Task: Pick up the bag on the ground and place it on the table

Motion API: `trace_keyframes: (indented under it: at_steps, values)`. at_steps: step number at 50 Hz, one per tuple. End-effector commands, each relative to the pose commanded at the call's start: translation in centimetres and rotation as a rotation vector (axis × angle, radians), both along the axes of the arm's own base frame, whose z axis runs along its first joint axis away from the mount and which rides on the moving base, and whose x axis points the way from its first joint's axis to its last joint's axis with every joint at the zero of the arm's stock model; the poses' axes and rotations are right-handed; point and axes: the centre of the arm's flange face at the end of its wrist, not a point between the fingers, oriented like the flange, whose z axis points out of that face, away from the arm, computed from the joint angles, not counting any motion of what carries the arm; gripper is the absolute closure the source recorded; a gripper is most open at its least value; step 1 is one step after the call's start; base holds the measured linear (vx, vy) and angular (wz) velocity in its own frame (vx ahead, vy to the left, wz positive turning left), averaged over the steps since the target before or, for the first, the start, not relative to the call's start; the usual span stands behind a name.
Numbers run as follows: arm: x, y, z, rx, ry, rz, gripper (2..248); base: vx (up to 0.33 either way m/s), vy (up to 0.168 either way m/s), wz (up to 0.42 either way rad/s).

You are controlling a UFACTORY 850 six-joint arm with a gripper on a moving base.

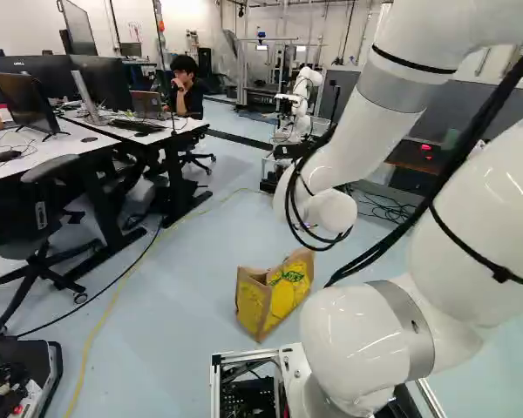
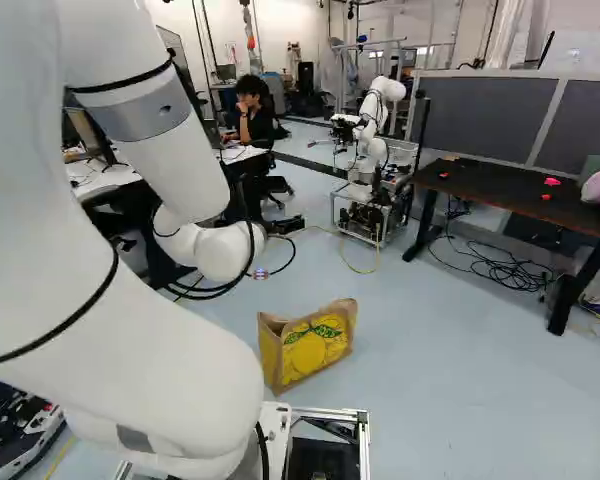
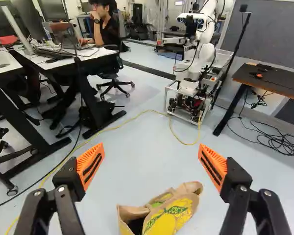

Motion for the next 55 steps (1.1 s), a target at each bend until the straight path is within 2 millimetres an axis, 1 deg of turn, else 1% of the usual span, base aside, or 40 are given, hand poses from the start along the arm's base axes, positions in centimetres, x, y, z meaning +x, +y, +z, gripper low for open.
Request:
trace_keyframes:
  at_steps: [24,55]
  values:
    - [4.0,0.0,-2.4,0.011,0.093,-0.037,3,0.000,0.000,0.000]
    - [9.1,-0.2,-6.4,0.025,0.237,-0.086,3,0.000,0.000,0.000]
